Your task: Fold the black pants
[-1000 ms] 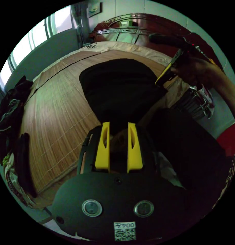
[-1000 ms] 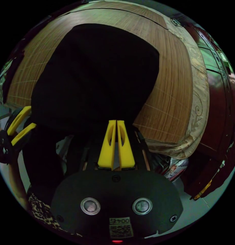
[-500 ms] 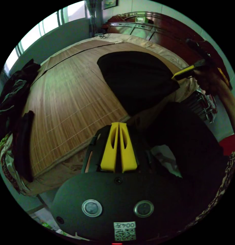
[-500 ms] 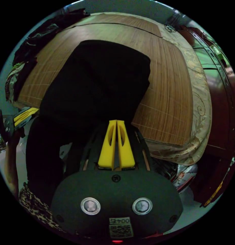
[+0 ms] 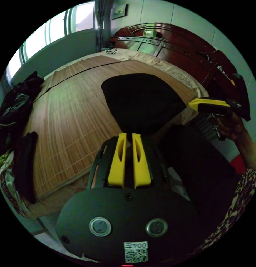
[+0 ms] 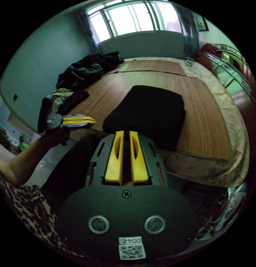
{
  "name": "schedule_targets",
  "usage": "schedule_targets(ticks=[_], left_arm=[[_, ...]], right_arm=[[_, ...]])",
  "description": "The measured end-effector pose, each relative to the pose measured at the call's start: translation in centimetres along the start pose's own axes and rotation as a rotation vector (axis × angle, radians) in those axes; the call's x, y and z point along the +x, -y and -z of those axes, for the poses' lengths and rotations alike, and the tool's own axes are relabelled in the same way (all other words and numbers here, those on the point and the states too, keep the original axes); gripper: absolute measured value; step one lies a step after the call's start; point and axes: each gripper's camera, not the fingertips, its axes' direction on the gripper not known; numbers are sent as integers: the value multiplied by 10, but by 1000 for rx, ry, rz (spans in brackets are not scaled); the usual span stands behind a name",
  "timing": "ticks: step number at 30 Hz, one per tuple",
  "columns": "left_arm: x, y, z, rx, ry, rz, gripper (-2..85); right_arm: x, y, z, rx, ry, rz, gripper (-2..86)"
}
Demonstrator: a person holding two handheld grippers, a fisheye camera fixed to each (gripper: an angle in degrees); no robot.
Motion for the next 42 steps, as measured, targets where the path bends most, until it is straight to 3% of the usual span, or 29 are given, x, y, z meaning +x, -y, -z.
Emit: schedule_targets(ticks=[7,16,20,27,32,42], left_arm=[[-2,-10,-15,-33,-11,25,45],[-19,-30,-4,46,-25,148,28],[-22,-34,-2,56,-46,156,26],[-22,-36,-5,38,-59,172,27],[-3,-31,-10,43,-23,99,41],[35,-6,-37,-9,79,-81,56]], right_arm=[[-16,-27,-50,-72,67,36,48],[15,-53,-97,-28,194,-237,87],[24,-60,-118,-105,152,-285,44],[29,-77,-112,-69,293,-166,-5],[64,-96,-83,-5,149,-159,-5],[150,-156,-53,32,37,-379,1]])
